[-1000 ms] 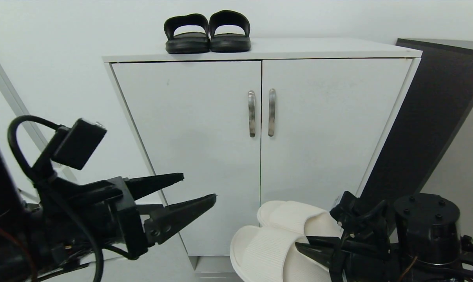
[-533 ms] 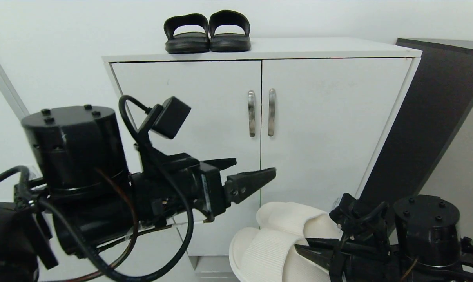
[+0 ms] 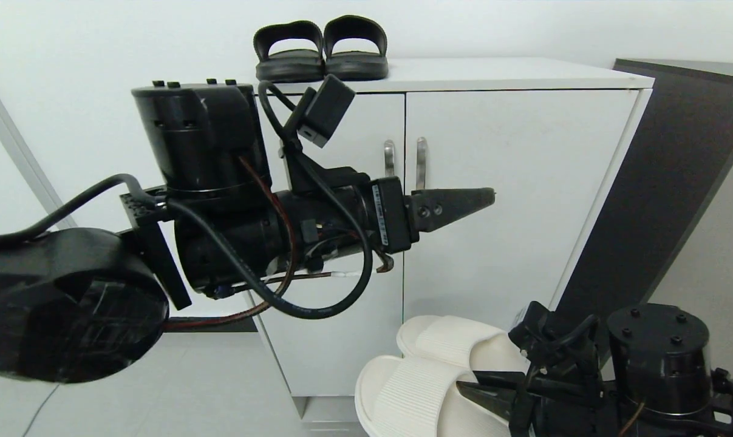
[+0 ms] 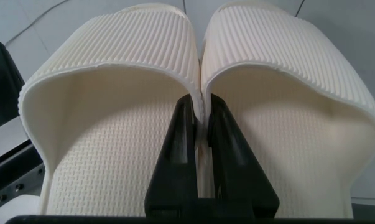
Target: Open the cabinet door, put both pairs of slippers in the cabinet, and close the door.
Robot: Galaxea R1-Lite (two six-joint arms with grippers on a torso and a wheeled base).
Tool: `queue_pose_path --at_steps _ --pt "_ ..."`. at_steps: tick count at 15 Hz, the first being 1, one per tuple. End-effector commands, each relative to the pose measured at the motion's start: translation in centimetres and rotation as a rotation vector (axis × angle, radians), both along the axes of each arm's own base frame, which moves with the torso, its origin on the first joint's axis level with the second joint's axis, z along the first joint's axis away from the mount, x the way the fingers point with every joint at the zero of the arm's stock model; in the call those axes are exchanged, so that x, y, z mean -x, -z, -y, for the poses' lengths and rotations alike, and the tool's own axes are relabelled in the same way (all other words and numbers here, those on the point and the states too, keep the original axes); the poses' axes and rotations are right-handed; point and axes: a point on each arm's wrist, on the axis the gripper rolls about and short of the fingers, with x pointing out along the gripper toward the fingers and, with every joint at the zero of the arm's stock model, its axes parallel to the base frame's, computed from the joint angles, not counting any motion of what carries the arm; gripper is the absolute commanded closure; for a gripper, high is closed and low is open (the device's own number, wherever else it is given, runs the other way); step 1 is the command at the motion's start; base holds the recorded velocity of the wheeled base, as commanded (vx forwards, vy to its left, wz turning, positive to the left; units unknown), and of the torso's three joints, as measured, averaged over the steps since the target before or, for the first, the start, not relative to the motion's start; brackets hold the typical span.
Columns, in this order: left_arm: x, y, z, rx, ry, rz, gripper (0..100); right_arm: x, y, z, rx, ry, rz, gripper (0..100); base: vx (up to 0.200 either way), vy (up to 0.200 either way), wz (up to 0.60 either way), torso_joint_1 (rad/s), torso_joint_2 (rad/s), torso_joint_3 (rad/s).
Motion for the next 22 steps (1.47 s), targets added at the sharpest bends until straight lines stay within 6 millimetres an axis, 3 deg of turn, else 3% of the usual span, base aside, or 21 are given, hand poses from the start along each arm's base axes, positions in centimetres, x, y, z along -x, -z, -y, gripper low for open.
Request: queue_pose_path --at_steps 1,3,8,22 --pt "-1.1 -0.1 1.0 0.004 0.004 0.003 0 -0.1 0.2 -0.1 0.004 -0.001 -0.004 100 0.0 0.0 0.0 0.0 0.0 0.0" --pt "-2.0 0.1 1.6 0.002 -0.012 -0.001 0 0.0 0.2 -0.1 0.006 -0.001 -0.005 100 0.0 0.0 0.0 0.0 0.0 0.0" --pt "-3.5 -0.3 0.7 0.015 -0.13 0.01 0 -0.1 0.2 -0.1 0.006 0.001 -0.005 100 0.0 0.0 0.0 0.0 0.0 0.0" --pt "-8.2 0.7 2.5 -0.018 -0.282 -0.017 0 -0.1 0.2 -0.1 0.006 0.001 -0.005 100 0.0 0.0 0.0 0.0 0.0 0.0"
